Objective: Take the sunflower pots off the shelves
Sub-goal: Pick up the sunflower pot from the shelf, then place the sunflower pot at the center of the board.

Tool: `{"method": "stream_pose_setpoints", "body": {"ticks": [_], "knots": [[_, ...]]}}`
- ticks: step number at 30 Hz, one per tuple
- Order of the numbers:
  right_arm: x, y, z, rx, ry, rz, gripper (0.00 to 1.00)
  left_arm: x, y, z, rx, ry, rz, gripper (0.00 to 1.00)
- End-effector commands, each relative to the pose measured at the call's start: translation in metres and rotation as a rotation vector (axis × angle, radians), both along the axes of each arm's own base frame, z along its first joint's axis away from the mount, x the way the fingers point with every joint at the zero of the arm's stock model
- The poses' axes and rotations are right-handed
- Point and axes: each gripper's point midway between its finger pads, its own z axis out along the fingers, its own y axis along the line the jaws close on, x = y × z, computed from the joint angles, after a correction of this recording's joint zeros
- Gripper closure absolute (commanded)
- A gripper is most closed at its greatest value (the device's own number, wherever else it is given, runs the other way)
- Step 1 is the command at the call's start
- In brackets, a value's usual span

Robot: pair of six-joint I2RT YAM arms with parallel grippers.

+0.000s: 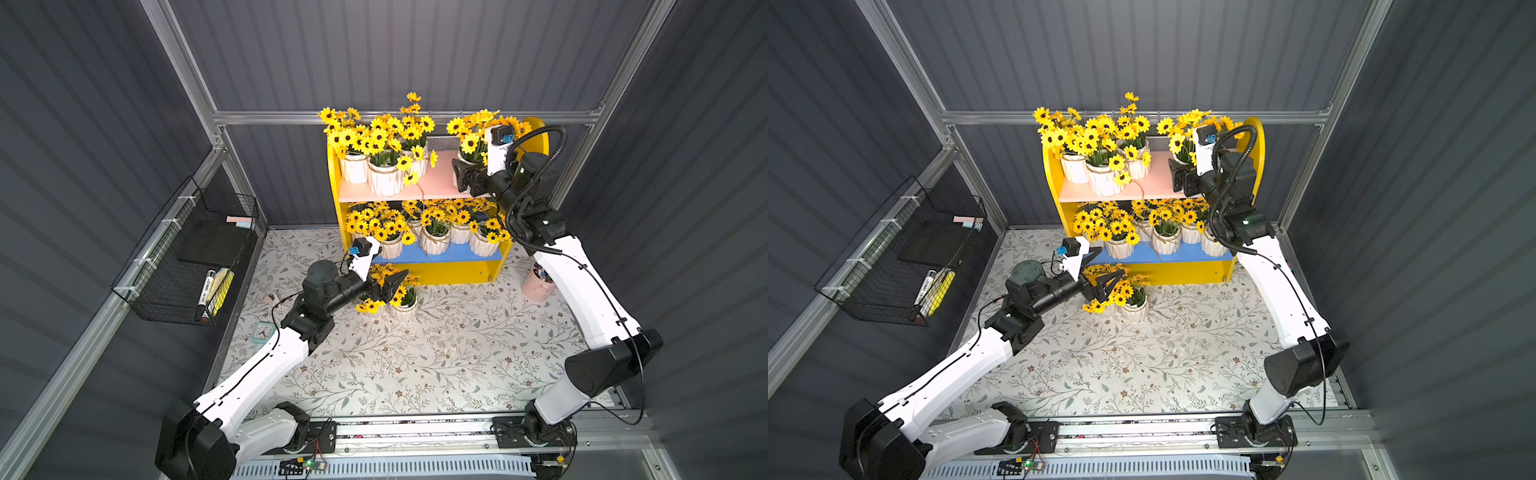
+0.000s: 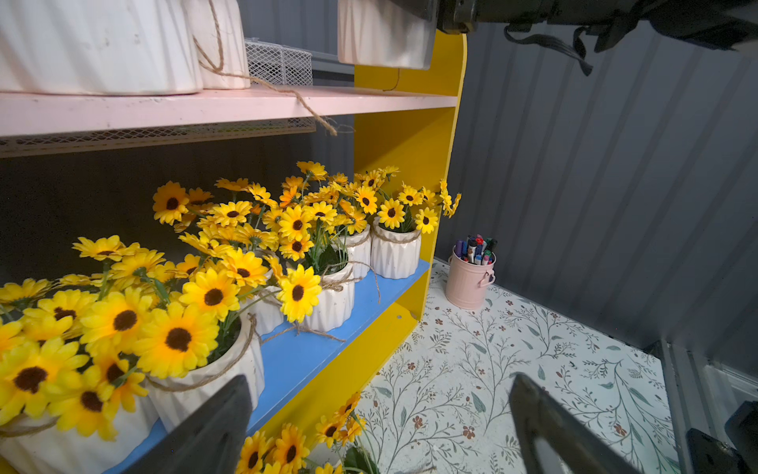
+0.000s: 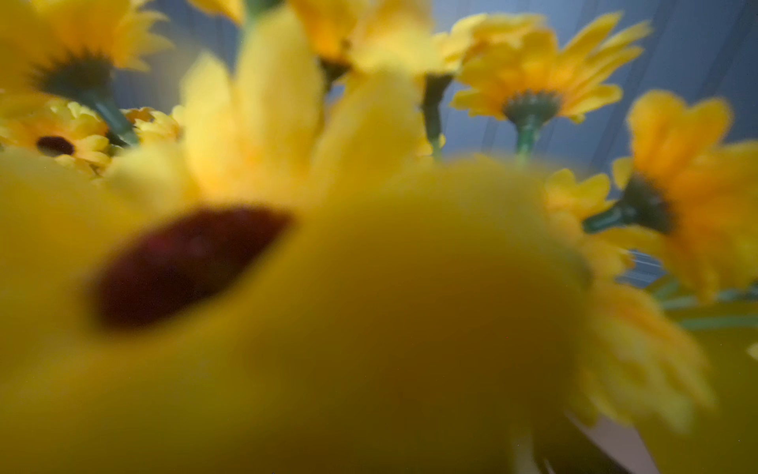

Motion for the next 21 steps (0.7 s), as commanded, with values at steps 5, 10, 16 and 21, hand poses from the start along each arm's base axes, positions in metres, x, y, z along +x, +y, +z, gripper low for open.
{"method": "stream_pose_setpoints", "body": {"ticks": [5, 10, 16, 21], "knots": [[-0.069, 0.023, 0.053, -0.007, -0.187, 0.074, 1.00, -0.005, 0.003, 0.011, -0.002, -0.040, -0.002, 0.01], [-0.107, 0.037, 0.046, -0.002, -0.207, 0.115, 1.00, -0.006, 0.002, 0.012, -0.009, -0.043, -0.004, 0.00], [-0.142, 0.046, 0.023, -0.006, -0.184, 0.161, 1.00, -0.006, 0.002, 0.011, -0.016, -0.040, -0.007, 0.01], [-0.167, 0.045, -0.005, -0.009, -0.151, 0.170, 1.00, -0.005, 0.000, 0.007, -0.020, -0.021, -0.016, 0.01]]}}
